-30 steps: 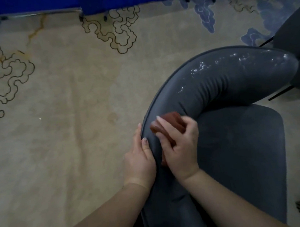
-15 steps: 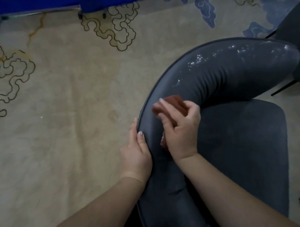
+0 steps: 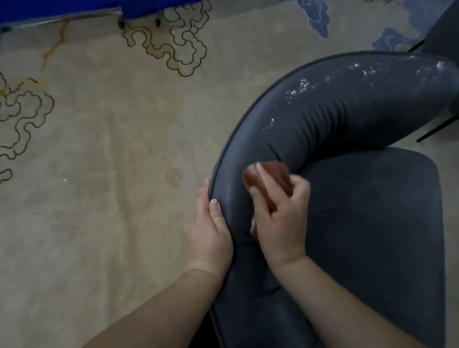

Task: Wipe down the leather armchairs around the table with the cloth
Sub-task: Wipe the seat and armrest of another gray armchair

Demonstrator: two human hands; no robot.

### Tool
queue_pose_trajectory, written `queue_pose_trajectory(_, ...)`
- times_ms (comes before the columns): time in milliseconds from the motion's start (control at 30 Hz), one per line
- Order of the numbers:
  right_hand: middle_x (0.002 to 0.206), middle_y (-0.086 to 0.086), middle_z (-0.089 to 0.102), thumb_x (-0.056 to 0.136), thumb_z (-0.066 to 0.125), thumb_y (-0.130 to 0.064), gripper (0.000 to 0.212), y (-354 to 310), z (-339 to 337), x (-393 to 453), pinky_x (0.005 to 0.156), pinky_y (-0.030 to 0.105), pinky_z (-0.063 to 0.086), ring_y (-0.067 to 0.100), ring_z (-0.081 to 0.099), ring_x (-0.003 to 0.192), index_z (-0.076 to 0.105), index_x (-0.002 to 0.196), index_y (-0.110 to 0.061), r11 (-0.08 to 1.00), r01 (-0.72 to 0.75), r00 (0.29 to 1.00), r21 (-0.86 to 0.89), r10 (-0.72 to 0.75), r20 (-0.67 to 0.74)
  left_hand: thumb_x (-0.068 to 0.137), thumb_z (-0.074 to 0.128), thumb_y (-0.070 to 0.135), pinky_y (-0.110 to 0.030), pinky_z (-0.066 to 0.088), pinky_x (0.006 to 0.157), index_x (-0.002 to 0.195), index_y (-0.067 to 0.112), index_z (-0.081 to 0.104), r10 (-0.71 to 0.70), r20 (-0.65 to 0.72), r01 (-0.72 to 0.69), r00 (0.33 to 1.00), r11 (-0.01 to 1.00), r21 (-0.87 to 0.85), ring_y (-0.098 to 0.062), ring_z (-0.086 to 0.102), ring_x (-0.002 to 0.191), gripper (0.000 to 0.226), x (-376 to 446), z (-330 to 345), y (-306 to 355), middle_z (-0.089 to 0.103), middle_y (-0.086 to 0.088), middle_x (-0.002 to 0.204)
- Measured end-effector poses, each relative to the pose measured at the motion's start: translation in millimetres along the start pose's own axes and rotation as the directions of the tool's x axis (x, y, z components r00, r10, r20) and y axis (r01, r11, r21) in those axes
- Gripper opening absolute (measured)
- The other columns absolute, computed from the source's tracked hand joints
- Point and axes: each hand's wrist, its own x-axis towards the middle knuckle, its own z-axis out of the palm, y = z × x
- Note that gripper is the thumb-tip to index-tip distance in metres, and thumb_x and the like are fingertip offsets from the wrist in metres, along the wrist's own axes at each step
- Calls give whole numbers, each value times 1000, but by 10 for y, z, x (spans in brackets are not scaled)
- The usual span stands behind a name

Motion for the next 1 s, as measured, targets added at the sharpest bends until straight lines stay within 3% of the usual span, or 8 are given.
queue_pose_trajectory(100,118,-1,36,90,55,-44,42,32,-103,-295,91,40,51,21,51,105,55,132,-39,999,50,996,8,-50,76,101,34,26,-6,27,74,144,32,39,-10,12,10,1000,1000,-4,-24,56,107,43,13,6,0,62,-9,125)
queue_pose_trajectory(267,112,15,47,89,64,-32,35,6,78,333,95,43,46,30,53,103,66,123,-25,991,121,992,-54,-123,-35,101,33,25,-5,27,84,145,27,39,10,20,-10,1000,1000,1,-22,51,119,44,6,7,12,55,-2,135)
queue_pose_trajectory(467,114,10,44,88,67,-27,35,102,105,471,98,43,46,25,53,109,67,123,-20,995,-70,991,71,78,-105,101,31,31,-6,27,81,145,34,37,-16,23,16,1000,1000,4,-19,53,113,44,-18,-2,-8,57,0,132)
queue_pose_trajectory(667,114,2,41,86,72,-20,32,100,46,334,83,16,50,3,56,95,70,118,-20,977,-132,983,166,151,-106,101,32,30,-4,26,78,145,33,37,-16,17,16,1000,1000,-5,-15,51,108,44,-12,9,-11,58,0,131)
queue_pose_trajectory(767,110,5,42,84,74,-12,28,67,151,601,62,0,43,-14,55,76,72,111,-16,921,-244,935,305,306,-176,101,32,30,1,23,71,145,33,37,-18,10,18,1000,1000,-10,-11,49,100,45,-7,7,-22,59,4,120)
queue_pose_trajectory(867,106,-10,43,85,74,-17,21,187,143,347,55,14,50,2,60,55,72,104,-25,869,-323,913,374,391,-119,101,32,28,-5,26,73,145,33,37,-24,12,24,1000,1000,-11,-18,52,102,44,-25,6,-19,59,6,114)
queue_pose_trajectory(933,104,-17,44,84,74,-22,18,228,81,125,58,27,56,17,65,59,72,100,-29,854,-366,911,370,411,-48,102,32,28,-7,26,74,145,33,37,-19,12,19,1000,1000,-6,-17,51,102,44,-24,2,-12,59,6,115)
queue_pose_trajectory(1000,104,-18,44,82,76,-21,17,241,96,160,54,27,54,20,64,57,73,97,-29,831,-382,898,404,437,-51,102,32,28,-12,28,75,145,34,38,-18,6,18,1000,1000,1,-23,54,102,43,-28,6,-18,62,1,114)
